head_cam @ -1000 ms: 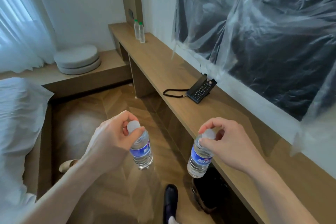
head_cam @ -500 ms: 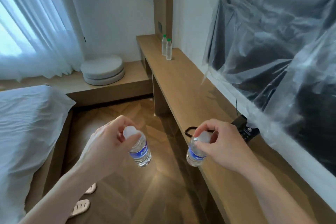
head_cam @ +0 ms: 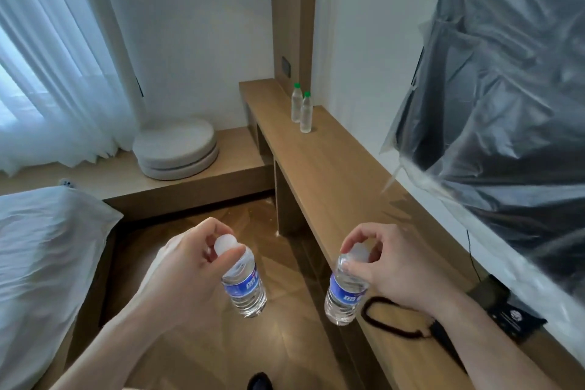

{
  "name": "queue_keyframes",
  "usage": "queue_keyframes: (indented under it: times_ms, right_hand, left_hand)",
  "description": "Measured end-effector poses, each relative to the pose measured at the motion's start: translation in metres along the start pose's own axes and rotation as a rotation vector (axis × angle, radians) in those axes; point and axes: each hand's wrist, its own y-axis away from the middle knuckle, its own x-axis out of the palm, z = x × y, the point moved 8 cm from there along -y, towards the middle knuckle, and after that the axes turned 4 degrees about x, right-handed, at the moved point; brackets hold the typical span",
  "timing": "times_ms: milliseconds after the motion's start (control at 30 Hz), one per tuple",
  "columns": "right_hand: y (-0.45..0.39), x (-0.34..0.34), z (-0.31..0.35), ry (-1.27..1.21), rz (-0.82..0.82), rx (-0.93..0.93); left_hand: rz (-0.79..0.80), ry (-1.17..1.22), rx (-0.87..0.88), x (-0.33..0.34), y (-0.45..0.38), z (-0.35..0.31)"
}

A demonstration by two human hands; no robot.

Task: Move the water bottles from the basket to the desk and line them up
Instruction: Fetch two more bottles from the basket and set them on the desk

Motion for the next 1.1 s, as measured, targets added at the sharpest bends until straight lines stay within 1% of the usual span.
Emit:
queue_keyframes:
  times_ms: [100, 200, 267, 400, 500, 667, 833, 933, 1033, 1100]
  right_hand:
    - [-0.049, 0.006, 0.012, -0.003, -0.013, 0.026]
    - [-0.095, 0.013, 0.021, -0.010, -0.075, 0.044]
    - [-0.118, 0.017, 0.024, 0.012, -0.095, 0.081]
    - [-0.165, 0.013, 0.030, -0.027, -0.135, 0.127]
    - [-0.206, 0.012, 0.033, -0.064, -0.126, 0.157]
    - [-0.284, 0.018, 0.031, -0.100, -0.095, 0.210]
    - [-0.393, 0.031, 0.038, -0.103, -0.118, 0.191]
    - [-0.452, 0.029, 0.038, -0.101, -0.145, 0.178]
    - [-0.507, 0.019, 0.034, -0.142, -0.149, 0.184]
    - [-0.543, 0.013, 0.035, -0.124, -0.154, 0.176]
  left_hand:
    - [0.025, 0.011, -0.003, -0.009, -0.058, 0.023]
    - [0.024, 0.006, 0.030, -0.013, -0.116, 0.041]
    - [0.045, -0.023, 0.054, -0.013, -0.148, 0.048]
    - [0.054, 0.004, 0.061, -0.016, -0.209, 0.060]
    - [0.071, 0.029, 0.075, -0.013, -0.258, 0.068]
    - [0.107, 0.057, 0.066, 0.009, -0.335, 0.084]
    - [0.181, 0.071, 0.100, 0.047, -0.427, 0.078]
    - [0.218, 0.083, 0.080, 0.058, -0.483, 0.087]
    - [0.219, 0.095, 0.084, 0.062, -0.538, 0.091]
    - [0.209, 0.088, 0.115, 0.068, -0.574, 0.090]
